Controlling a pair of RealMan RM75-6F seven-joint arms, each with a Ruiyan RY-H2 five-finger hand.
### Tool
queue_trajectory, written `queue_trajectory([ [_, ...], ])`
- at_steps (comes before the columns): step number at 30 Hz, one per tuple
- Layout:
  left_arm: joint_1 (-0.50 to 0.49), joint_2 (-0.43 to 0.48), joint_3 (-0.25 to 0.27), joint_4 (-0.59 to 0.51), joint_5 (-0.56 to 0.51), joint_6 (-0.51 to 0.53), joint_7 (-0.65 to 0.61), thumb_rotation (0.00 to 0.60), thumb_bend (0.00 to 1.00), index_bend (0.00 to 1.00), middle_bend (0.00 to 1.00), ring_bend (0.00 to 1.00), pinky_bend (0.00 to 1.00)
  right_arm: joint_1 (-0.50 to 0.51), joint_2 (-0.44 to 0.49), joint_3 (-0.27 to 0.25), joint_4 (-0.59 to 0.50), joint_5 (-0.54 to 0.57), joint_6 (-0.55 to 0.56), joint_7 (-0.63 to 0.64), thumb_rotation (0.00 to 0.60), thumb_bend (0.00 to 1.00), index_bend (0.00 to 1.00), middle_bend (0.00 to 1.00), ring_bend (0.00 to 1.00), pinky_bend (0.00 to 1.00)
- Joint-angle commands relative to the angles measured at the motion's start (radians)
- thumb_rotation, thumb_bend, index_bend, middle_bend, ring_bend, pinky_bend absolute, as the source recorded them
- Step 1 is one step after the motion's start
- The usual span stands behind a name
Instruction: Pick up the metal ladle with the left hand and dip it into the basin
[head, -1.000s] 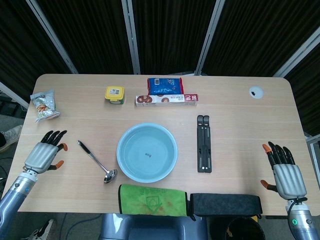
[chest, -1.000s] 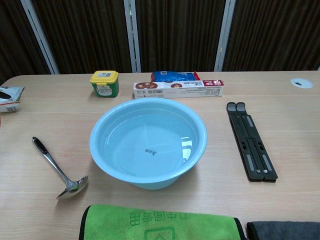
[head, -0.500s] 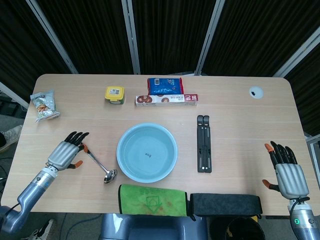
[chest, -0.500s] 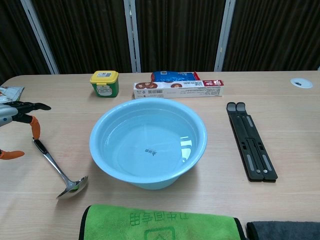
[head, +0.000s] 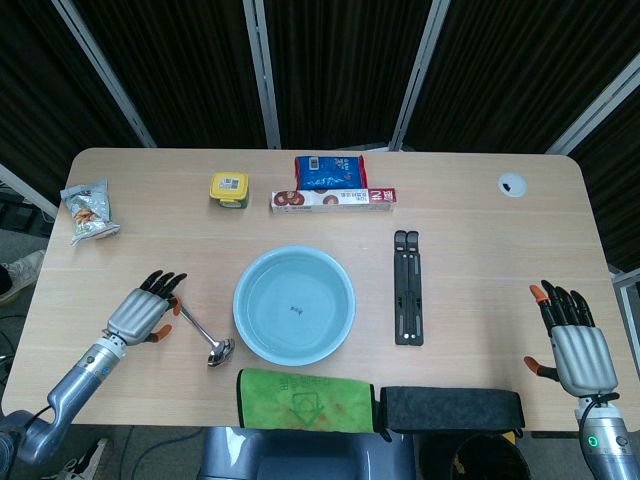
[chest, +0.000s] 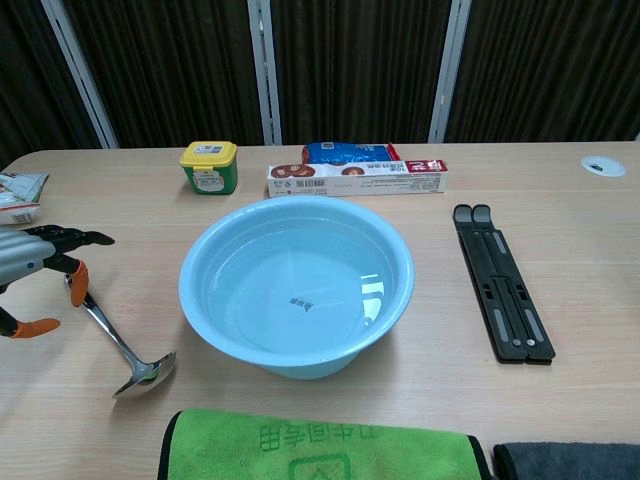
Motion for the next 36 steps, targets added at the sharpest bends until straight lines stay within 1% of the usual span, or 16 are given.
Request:
queue_trajectory([
  [1,0.002,-0.006,-0.002,0.014,-0.007,0.007,0.0,0.6,0.35,0.45,0.0,0.0,0.0,0.001,0.0,-0.001,-0.004,-0.006,0.003,-0.001,0.6,0.0,0.0,0.0,0.0,0.0],
  [9,-0.006,-0.026,0.001,0.057,-0.013,0.006,-0.022,0.6,0.35,0.44,0.0,0.0,0.0,0.006,-0.006,-0.005,-0.001,-0.001,-0.011,-0.018,0.6,0.0,0.0,0.0,0.0,0.0],
  [15,-0.025,-0.06,0.002,0.1,-0.02,-0.021,-0.057,0.6,0.34,0.43,0.0,0.0,0.0,0.003,-0.008,0.003,-0.002,0.006,0.002,-0.021,0.6,0.0,0.0,0.0,0.0,0.0],
  [21,-0.045,-0.1,0.005,0.148,-0.021,-0.042,-0.07,0.6,0.35,0.45,0.0,0.0,0.0,0.006,-0.008,0.001,0.001,0.015,-0.011,-0.03,0.6,0.0,0.0,0.0,0.0,0.0],
  [29,-0.059,-0.121,0.018,0.171,-0.012,-0.045,-0.084,0.6,0.34,0.46,0.0,0.0,0.0,0.007,-0.012,0.005,0.0,0.027,-0.012,-0.042,0.6,0.0,0.0,0.0,0.0,0.0],
  [36,-0.062,-0.138,0.024,0.197,-0.018,-0.055,-0.096,0.6,0.35,0.46,0.0,0.0,0.0,0.011,-0.014,-0.001,-0.002,0.03,-0.024,-0.056,0.6,0.0,0.0,0.0,0.0,0.0],
])
